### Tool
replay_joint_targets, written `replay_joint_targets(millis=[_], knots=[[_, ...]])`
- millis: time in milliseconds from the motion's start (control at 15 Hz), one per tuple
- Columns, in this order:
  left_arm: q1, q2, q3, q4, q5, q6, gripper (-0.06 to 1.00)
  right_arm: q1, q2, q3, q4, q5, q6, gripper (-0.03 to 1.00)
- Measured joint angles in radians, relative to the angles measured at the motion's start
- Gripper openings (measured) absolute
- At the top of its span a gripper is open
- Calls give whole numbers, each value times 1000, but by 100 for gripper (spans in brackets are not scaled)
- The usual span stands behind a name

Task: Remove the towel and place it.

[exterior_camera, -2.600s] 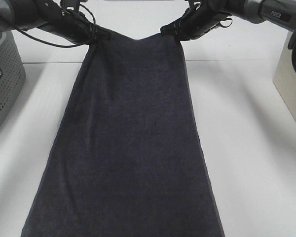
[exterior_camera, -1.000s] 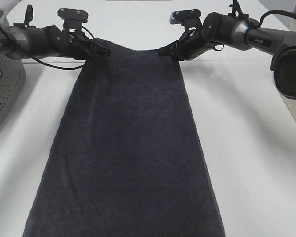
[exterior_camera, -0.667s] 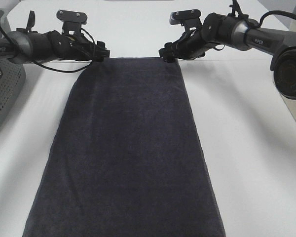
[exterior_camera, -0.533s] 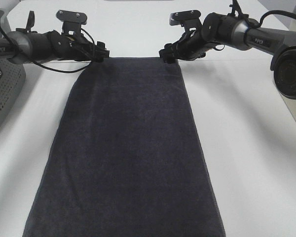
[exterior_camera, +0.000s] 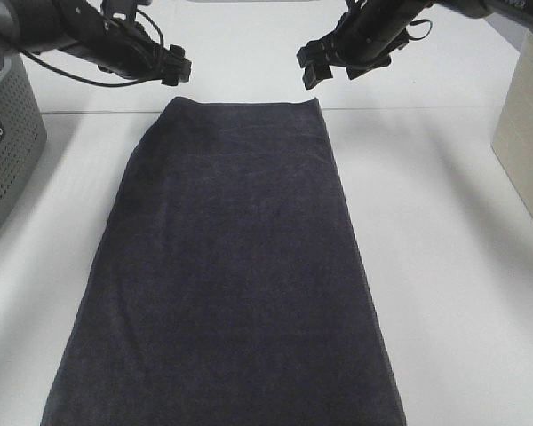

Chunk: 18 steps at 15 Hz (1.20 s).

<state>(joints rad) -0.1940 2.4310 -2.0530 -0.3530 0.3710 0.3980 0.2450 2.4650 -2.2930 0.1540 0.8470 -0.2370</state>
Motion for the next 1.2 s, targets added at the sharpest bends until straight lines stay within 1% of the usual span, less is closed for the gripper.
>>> replay_joint_targets(millis=[67, 133, 200, 333, 400, 533, 667, 800, 867, 1000, 1067, 1200], knots=[[0, -22, 0, 16, 39, -14, 80, 0, -16, 0, 0, 42, 8, 75], [0, -63, 0, 60, 136, -62, 80, 0, -44, 0, 0, 132, 31, 75], [0, -140, 0, 169, 302, -166, 80, 0, -95, 0, -5, 277, 74, 75], [0, -225, 0, 264, 447, -243, 80, 0, -143, 0, -13, 351, 104, 75], [7, -268, 0, 299, 499, -299, 80, 0, -165, 0, -14, 362, 116, 75], [43, -332, 0, 321, 530, -398, 80, -3, -197, 0, -16, 368, 156, 75], [108, -371, -2, 328, 580, -434, 80, -27, -234, 0, -16, 369, 202, 75], [179, -395, -2, 338, 675, -438, 80, -78, -281, 0, -17, 370, 237, 75], [204, -398, -2, 338, 724, -437, 80, -99, -303, 0, -29, 370, 237, 75], [232, -403, -2, 353, 804, -427, 80, -106, -349, 14, -42, 369, 237, 75], [234, -415, -2, 359, 831, -417, 80, -105, -388, 56, -42, 369, 242, 75], [234, -473, 33, 375, 836, -404, 80, -105, -495, 204, -42, 368, 242, 75]])
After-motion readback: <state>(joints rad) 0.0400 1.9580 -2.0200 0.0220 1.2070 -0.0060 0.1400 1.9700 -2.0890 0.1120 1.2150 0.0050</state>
